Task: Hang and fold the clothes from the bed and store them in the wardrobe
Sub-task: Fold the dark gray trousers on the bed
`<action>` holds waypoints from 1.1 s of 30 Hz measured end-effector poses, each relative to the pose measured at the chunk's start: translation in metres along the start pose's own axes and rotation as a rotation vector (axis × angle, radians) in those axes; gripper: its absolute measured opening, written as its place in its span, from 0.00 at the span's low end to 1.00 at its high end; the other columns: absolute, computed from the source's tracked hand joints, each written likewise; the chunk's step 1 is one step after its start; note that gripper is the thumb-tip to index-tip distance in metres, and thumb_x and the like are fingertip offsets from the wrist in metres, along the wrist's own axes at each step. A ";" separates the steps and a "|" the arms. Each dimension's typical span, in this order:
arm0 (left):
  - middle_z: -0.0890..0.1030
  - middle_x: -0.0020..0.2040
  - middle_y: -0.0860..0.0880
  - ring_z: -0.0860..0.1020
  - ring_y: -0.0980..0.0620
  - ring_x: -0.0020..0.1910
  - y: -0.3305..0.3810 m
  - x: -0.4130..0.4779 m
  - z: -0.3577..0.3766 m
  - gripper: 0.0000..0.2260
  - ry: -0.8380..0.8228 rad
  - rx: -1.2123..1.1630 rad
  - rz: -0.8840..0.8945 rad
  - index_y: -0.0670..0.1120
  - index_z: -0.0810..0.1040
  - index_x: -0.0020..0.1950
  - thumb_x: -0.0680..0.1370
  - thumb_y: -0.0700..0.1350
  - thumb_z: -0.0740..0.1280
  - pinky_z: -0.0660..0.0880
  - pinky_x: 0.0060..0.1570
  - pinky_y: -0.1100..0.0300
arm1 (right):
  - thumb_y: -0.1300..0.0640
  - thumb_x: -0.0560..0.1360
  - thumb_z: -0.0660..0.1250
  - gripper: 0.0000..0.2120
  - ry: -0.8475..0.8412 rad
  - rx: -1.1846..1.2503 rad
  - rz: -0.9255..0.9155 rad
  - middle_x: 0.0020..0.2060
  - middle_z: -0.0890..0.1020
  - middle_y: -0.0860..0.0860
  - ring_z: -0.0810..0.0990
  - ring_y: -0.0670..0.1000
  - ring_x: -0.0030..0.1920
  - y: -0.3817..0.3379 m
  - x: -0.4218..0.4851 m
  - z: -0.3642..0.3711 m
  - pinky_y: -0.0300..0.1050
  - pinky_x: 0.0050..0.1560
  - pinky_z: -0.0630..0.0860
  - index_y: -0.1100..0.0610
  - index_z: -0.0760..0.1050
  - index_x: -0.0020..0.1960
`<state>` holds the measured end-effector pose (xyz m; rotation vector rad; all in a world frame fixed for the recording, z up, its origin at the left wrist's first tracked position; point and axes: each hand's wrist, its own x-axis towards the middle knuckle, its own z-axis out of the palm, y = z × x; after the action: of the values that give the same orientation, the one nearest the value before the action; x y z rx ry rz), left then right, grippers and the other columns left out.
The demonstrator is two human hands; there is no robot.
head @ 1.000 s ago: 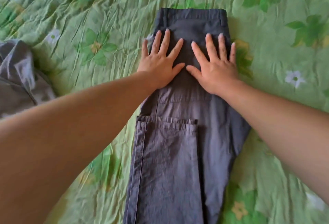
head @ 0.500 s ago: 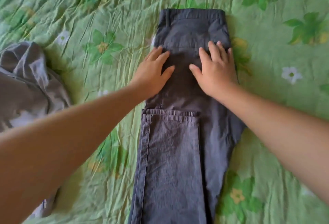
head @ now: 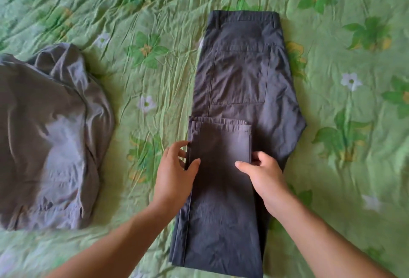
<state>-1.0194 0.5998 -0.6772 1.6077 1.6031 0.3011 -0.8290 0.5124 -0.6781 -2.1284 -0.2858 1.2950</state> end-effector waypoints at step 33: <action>0.84 0.54 0.39 0.84 0.43 0.53 0.040 0.036 -0.027 0.05 -0.500 -0.341 -0.447 0.41 0.80 0.54 0.78 0.36 0.70 0.80 0.56 0.42 | 0.51 0.74 0.74 0.19 -0.292 0.056 0.195 0.55 0.85 0.52 0.84 0.55 0.53 -0.005 0.020 -0.044 0.54 0.54 0.79 0.54 0.76 0.62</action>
<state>-1.0037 0.6491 -0.6467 0.9364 1.3775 -0.0649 -0.7808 0.5084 -0.6754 -1.9563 -0.1614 1.7099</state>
